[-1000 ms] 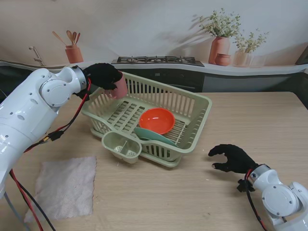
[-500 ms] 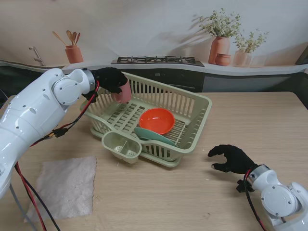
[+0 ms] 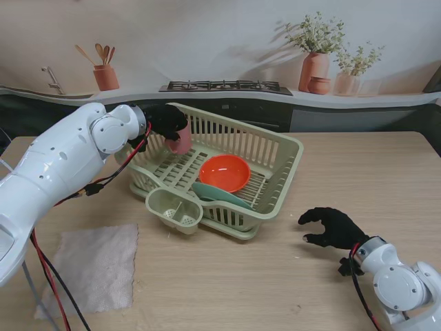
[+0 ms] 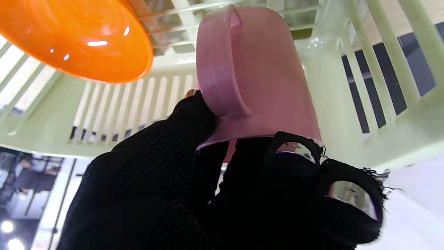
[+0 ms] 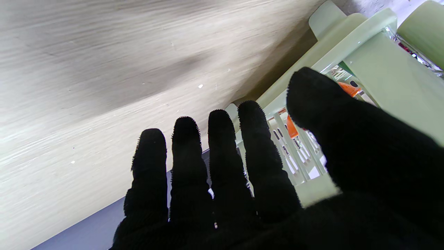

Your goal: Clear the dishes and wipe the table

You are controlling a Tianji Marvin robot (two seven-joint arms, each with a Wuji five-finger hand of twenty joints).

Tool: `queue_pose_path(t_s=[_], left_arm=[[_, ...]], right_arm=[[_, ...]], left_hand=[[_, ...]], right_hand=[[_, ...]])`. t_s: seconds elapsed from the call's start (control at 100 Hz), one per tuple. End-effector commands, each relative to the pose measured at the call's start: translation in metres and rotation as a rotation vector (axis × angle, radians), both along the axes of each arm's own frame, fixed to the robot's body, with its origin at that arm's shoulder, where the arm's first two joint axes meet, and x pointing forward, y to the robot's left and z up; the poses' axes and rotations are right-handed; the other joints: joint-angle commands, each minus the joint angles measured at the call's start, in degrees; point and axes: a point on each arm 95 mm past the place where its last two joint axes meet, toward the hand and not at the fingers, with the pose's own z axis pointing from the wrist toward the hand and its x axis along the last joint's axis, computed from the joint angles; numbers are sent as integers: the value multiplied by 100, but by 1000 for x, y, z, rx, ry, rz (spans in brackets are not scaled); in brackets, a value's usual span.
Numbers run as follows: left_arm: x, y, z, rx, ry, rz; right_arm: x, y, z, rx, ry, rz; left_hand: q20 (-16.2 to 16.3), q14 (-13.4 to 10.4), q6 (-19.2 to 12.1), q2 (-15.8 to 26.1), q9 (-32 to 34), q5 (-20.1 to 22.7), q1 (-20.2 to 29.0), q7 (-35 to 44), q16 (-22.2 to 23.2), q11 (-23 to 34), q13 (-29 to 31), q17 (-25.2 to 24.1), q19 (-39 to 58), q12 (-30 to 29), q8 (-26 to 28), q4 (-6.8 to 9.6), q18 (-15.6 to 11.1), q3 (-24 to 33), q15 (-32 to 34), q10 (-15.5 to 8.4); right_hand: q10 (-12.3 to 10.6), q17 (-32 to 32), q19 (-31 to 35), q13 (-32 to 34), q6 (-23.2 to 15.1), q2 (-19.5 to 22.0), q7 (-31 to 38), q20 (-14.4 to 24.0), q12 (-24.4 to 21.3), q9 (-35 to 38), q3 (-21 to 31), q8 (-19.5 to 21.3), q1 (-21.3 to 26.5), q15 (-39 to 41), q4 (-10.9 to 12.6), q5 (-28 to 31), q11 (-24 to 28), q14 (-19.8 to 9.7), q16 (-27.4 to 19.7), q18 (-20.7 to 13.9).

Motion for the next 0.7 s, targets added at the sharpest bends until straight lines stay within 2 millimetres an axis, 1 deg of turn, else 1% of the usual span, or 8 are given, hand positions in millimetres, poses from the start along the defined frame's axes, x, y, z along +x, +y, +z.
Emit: queue_pose_path(t_s=[0.0, 0.33, 0.47, 0.55, 0.69], left_arm=[[1, -4, -1, 9, 9, 0], [-1, -5, -22, 37, 31, 22], [-1, -4, -27, 45, 31, 24], [-2, -5, -29, 46, 34, 25], [-2, -7, -33, 49, 38, 25]], right_arm=[[-3, 2, -3, -4, 15, 8], [-3, 2, -3, -4, 15, 5], [-3, 2, -4, -4, 18, 3], [-3, 2, -4, -3, 19, 2], [-3, 2, -4, -3, 17, 4]], left_hand=[[31, 229, -681, 482, 117, -130, 745, 576, 108, 421, 28, 62, 1105, 249, 230, 181, -568, 555, 145, 321], [46, 249, -675, 481, 100, -136, 766, 543, 84, 401, -20, 36, 1082, 226, 194, 196, -553, 513, 96, 325], [54, 298, -688, 453, 102, -109, 765, 506, 25, 346, -63, -40, 987, 171, 126, 213, -488, 510, -12, 314], [68, 342, -687, 459, 93, -113, 786, 466, -39, 290, -130, -161, 834, 108, 66, 230, -383, 487, -134, 304], [174, 440, -694, 451, 75, -81, 807, 381, -251, 159, -273, -397, 386, -47, -121, 269, -85, 425, -460, 290]], right_hand=[[-99, -75, -88, -163, -57, 2, -24, 88, -47, -117, -63, 59, -150, -137, -29, -120, -71, -127, -23, -61], [-106, -78, -94, -163, -58, 9, -21, 99, -45, -120, -63, 60, -149, -139, -28, -116, -70, -135, -21, -51], [-105, -80, -97, -163, -66, 14, -19, 102, -45, -119, -66, 61, -159, -139, -29, -115, -69, -137, -20, -54], [-107, -82, -99, -162, -65, 12, -19, 104, -44, -122, -68, 61, -152, -137, -29, -117, -70, -136, -18, -50], [-112, -82, -101, -163, -69, 16, -16, 107, -45, -123, -69, 62, -161, -139, -29, -117, -72, -140, -18, -57]])
